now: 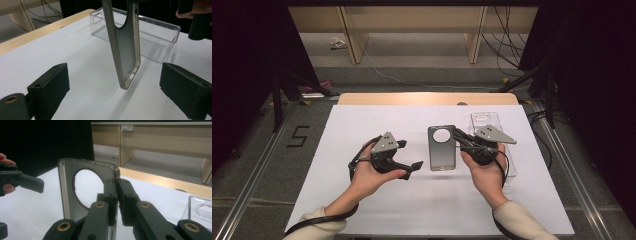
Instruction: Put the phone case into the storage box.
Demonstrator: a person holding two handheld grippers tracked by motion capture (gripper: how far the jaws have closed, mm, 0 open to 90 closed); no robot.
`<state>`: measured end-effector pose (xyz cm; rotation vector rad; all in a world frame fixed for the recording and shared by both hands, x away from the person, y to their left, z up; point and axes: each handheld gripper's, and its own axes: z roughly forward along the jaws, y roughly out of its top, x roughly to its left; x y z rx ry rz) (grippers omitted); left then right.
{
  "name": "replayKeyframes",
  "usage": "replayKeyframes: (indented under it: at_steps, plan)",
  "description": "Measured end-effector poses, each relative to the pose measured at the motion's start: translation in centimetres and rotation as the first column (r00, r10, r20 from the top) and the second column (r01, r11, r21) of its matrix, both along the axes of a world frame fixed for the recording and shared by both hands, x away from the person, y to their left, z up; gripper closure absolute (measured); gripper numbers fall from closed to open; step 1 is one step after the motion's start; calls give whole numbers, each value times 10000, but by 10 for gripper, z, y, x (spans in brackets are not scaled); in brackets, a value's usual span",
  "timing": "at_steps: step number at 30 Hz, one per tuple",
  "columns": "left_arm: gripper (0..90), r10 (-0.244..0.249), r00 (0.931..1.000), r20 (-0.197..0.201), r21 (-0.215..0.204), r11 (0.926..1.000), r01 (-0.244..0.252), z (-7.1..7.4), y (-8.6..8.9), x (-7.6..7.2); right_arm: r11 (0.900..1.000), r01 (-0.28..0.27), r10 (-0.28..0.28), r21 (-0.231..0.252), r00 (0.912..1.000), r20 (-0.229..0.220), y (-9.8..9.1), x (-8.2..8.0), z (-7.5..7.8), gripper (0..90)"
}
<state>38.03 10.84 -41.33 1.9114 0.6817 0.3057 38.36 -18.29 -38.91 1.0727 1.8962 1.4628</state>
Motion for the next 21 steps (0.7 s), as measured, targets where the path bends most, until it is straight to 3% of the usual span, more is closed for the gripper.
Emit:
replayKeyframes:
  at_steps: [21]
  plan:
    - [27, 25, 9997, 237, 34, 10000, -26, -1, 27, -12, 9999, 105, -105, 59, 9999, 46, -4, 1, 4, 855]
